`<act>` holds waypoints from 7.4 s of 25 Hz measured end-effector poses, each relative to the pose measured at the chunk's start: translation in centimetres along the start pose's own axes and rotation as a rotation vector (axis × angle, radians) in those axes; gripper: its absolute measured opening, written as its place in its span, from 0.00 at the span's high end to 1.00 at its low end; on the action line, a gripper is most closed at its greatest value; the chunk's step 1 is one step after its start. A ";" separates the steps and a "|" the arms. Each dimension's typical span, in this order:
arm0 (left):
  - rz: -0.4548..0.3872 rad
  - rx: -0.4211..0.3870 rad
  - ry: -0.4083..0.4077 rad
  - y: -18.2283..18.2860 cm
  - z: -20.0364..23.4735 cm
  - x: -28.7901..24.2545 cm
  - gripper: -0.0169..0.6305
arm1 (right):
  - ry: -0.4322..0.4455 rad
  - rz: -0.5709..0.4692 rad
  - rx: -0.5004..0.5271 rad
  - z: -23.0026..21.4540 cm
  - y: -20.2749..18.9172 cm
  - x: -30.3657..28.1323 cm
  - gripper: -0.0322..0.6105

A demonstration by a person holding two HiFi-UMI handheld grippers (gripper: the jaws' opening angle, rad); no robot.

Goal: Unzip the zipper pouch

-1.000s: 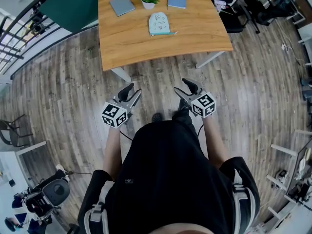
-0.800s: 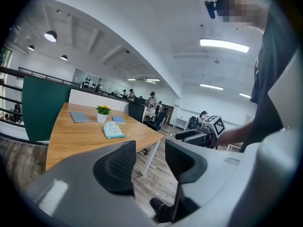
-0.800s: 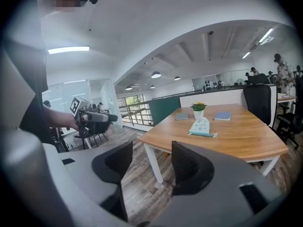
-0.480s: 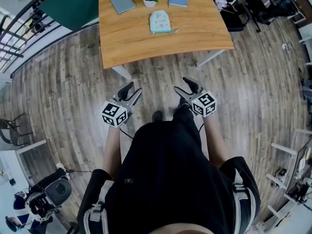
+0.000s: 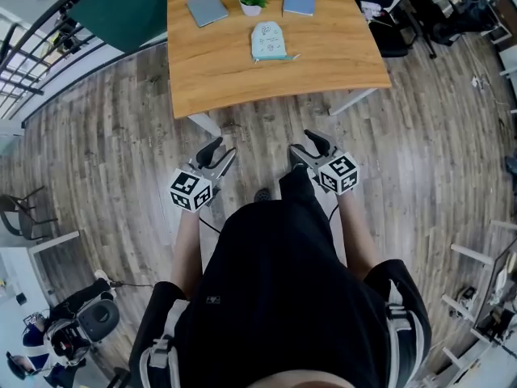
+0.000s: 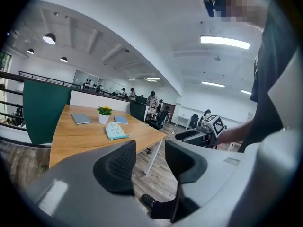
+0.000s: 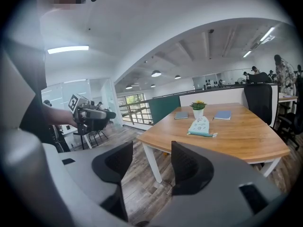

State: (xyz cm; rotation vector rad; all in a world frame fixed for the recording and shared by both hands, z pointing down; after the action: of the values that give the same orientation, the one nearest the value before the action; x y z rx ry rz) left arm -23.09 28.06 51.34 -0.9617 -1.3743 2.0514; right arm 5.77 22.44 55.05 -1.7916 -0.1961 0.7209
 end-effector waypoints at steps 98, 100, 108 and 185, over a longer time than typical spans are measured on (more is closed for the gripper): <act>0.140 -0.051 -0.155 13.4 23.7 -28.6 0.72 | -0.052 0.135 -0.031 -23.9 8.3 -18.2 0.71; 0.161 -0.062 -0.176 13.3 24.7 -28.9 0.72 | -0.074 0.132 -0.051 -23.6 8.4 -18.6 0.71; 0.293 -0.242 -0.215 10.7 28.0 -31.2 0.74 | -0.129 0.153 -0.106 -22.1 7.7 -19.8 0.71; 0.842 -0.879 -0.963 1.2 25.6 -44.8 0.97 | -0.325 0.183 -0.252 -20.7 5.2 -17.4 0.76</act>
State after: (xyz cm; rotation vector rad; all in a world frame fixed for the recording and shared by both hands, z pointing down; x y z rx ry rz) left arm -14.47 -19.59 69.22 -0.9921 -2.9348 2.7155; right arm 2.36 -4.32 60.42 -1.9382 -0.3560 1.1620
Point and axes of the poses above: the fingertips, and each gripper's own axes: x backward along the fingers, z to its left, y out of its top, the point moved 7 cm from there along x, backward along the fingers, and after that the axes turned 1 degree about x, right-handed, at the moved point
